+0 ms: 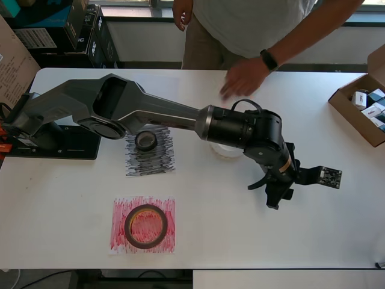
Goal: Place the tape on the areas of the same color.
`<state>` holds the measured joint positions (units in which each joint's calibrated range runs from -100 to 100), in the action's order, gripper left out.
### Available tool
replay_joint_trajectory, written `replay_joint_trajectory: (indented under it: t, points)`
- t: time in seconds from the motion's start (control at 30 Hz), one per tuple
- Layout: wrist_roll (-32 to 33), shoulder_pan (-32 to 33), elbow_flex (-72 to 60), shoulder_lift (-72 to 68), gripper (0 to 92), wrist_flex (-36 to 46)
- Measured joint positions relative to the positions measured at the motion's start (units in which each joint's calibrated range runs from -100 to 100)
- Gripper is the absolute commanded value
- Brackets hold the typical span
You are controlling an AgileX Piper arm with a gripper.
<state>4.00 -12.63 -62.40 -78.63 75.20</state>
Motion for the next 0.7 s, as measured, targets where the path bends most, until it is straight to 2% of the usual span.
replay_joint_trajectory:
  t: [0.43,0.7]
  points:
    - [0.0,3.8,1.2,1.4,54.1,6.9]
    - [-2.5,4.7,5.2,3.4,54.1,6.8]
